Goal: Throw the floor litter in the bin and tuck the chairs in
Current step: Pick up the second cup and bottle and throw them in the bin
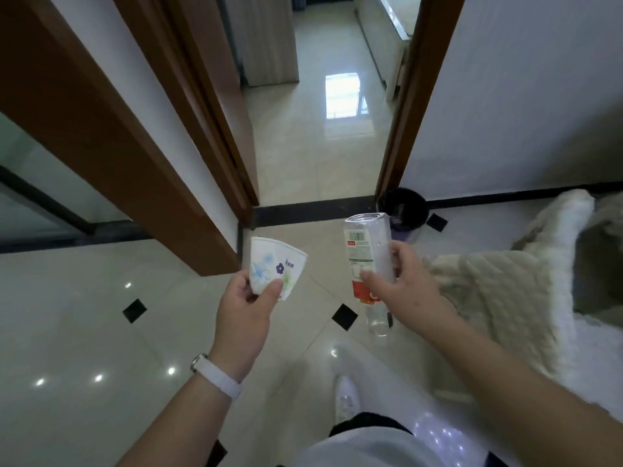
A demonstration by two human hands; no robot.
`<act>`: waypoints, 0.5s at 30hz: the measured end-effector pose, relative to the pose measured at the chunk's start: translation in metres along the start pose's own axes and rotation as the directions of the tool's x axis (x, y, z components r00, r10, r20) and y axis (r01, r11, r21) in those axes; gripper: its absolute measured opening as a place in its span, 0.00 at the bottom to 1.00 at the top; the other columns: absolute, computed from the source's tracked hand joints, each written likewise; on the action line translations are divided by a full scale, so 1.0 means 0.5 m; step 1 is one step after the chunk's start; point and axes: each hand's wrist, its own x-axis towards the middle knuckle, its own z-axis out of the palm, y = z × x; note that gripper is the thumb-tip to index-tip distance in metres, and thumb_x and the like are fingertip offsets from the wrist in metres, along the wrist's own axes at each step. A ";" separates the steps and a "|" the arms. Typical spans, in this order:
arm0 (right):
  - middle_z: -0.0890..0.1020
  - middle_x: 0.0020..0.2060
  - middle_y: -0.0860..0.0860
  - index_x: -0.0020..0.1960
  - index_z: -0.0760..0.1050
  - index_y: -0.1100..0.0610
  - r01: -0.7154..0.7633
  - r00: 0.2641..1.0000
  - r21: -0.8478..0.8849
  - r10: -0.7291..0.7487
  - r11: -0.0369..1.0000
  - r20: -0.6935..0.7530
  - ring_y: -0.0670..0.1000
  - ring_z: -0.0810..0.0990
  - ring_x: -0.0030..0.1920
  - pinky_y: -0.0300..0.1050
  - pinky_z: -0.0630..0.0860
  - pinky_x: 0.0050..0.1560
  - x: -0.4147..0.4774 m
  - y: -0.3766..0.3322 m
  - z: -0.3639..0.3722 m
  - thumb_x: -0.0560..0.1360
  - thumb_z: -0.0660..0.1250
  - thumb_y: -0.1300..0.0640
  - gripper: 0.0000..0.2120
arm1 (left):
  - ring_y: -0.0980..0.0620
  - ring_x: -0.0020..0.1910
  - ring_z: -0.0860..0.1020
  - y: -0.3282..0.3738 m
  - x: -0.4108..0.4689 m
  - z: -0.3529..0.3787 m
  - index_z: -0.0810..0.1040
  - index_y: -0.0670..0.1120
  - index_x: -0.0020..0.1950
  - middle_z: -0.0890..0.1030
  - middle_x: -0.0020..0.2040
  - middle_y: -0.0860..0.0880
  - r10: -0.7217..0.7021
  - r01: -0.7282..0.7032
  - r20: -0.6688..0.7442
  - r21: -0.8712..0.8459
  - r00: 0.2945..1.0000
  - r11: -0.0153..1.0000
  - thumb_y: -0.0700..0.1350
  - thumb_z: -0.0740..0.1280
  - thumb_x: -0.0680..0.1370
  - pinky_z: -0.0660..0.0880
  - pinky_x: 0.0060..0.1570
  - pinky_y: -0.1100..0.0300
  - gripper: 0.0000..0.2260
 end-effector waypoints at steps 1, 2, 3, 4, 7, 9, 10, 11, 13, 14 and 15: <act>0.79 0.53 0.41 0.67 0.66 0.47 0.002 1.000 0.006 -0.002 1.000 0.013 0.39 0.81 0.49 0.46 0.81 0.52 0.041 -0.012 -0.002 0.74 0.72 0.48 0.26 | 0.61 0.40 0.81 0.014 0.037 0.009 0.78 0.47 0.52 0.85 0.46 0.52 0.005 -0.005 -0.002 0.010 1.000 1.000 0.40 0.71 0.77 0.74 0.38 0.68 0.06; 0.79 0.54 0.41 0.67 0.65 0.47 0.008 1.000 0.008 -0.008 1.000 0.024 0.40 0.81 0.49 0.47 0.81 0.53 0.079 -0.026 -0.005 0.73 0.72 0.47 0.26 | 0.61 0.41 0.81 0.029 0.071 0.019 0.78 0.47 0.53 0.85 0.47 0.52 0.017 -0.017 -0.003 0.018 1.000 1.000 0.41 0.71 0.77 0.74 0.39 0.68 0.06; 0.79 0.54 0.42 0.67 0.65 0.46 0.016 1.000 0.004 -0.016 1.000 0.026 0.41 0.81 0.50 0.47 0.81 0.52 0.115 -0.039 -0.008 0.73 0.71 0.46 0.26 | 0.60 0.42 0.81 0.042 0.103 0.030 0.78 0.47 0.53 0.85 0.47 0.52 0.032 -0.032 0.001 0.020 0.999 0.999 0.41 0.71 0.77 0.74 0.39 0.67 0.07; 0.79 0.56 0.43 0.67 0.65 0.46 0.019 1.000 0.002 -0.019 1.000 0.024 0.41 0.80 0.51 0.46 0.81 0.52 0.146 -0.054 -0.012 0.73 0.71 0.46 0.26 | 0.60 0.43 0.81 0.056 0.131 0.042 0.78 0.47 0.53 0.85 0.48 0.52 0.039 -0.039 0.009 0.017 0.999 0.999 0.41 0.71 0.77 0.74 0.39 0.67 0.07; 0.77 0.59 0.44 0.69 0.63 0.47 0.026 1.000 0.009 -0.026 1.000 0.013 0.43 0.79 0.53 0.40 0.80 0.48 0.220 -0.094 -0.022 0.74 0.71 0.48 0.27 | 0.59 0.45 0.82 0.088 0.203 0.071 0.78 0.49 0.52 0.85 0.48 0.54 0.041 -0.040 0.048 -0.019 0.998 0.999 0.40 0.71 0.77 0.76 0.41 0.67 0.07; 0.76 0.58 0.44 0.68 0.63 0.46 0.012 1.000 0.001 -0.012 1.000 0.001 0.42 0.79 0.52 0.39 0.79 0.48 0.263 -0.111 -0.028 0.74 0.71 0.47 0.27 | 0.57 0.47 0.83 0.102 0.254 0.085 0.78 0.49 0.53 0.85 0.48 0.53 0.037 -0.034 0.088 -0.024 0.995 0.999 0.41 0.71 0.77 0.76 0.41 0.67 0.07; 0.76 0.59 0.44 0.68 0.63 0.46 -0.003 1.000 -0.001 0.003 1.000 -0.015 0.43 0.79 0.53 0.40 0.80 0.49 0.286 -0.113 -0.028 0.74 0.71 0.47 0.27 | 0.57 0.47 0.83 0.106 0.283 0.090 0.78 0.49 0.53 0.85 0.49 0.53 0.036 -0.034 0.098 -0.021 0.995 0.999 0.41 0.71 0.77 0.76 0.40 0.68 0.07; 0.76 0.60 0.44 0.69 0.63 0.46 -0.023 0.999 0.002 0.023 1.000 -0.038 0.44 0.79 0.54 0.43 0.81 0.50 0.311 -0.113 -0.025 0.74 0.71 0.47 0.28 | 0.57 0.48 0.83 0.107 0.317 0.093 0.78 0.49 0.53 0.85 0.50 0.53 0.038 -0.037 0.107 -0.016 0.993 0.999 0.41 0.71 0.77 0.76 0.40 0.68 0.07; 0.76 0.61 0.44 0.70 0.62 0.46 -0.055 0.995 -0.001 0.055 0.998 -0.081 0.46 0.79 0.55 0.47 0.81 0.53 0.354 -0.116 -0.013 0.74 0.71 0.47 0.28 | 0.57 0.48 0.83 0.111 0.387 0.097 0.78 0.48 0.54 0.84 0.51 0.52 0.046 -0.045 0.141 -0.008 0.989 0.999 0.42 0.71 0.76 0.76 0.40 0.68 0.08; 0.76 0.60 0.44 0.69 0.62 0.46 -0.070 0.992 -0.009 0.069 0.997 -0.101 0.46 0.79 0.56 0.48 0.81 0.54 0.374 -0.118 -0.005 0.74 0.71 0.46 0.28 | 0.57 0.48 0.83 0.111 0.423 0.099 0.78 0.49 0.54 0.84 0.51 0.52 0.046 -0.045 0.164 -0.012 0.985 0.999 0.42 0.71 0.76 0.77 0.41 0.67 0.08; 0.76 0.60 0.43 0.69 0.62 0.45 -0.085 0.990 -0.016 0.083 0.996 -0.117 0.46 0.79 0.55 0.48 0.81 0.53 0.394 -0.122 0.003 0.74 0.71 0.46 0.29 | 0.57 0.48 0.83 0.111 0.461 0.103 0.77 0.50 0.54 0.84 0.51 0.52 0.046 -0.044 0.190 -0.016 0.981 0.999 0.42 0.71 0.77 0.77 0.41 0.67 0.08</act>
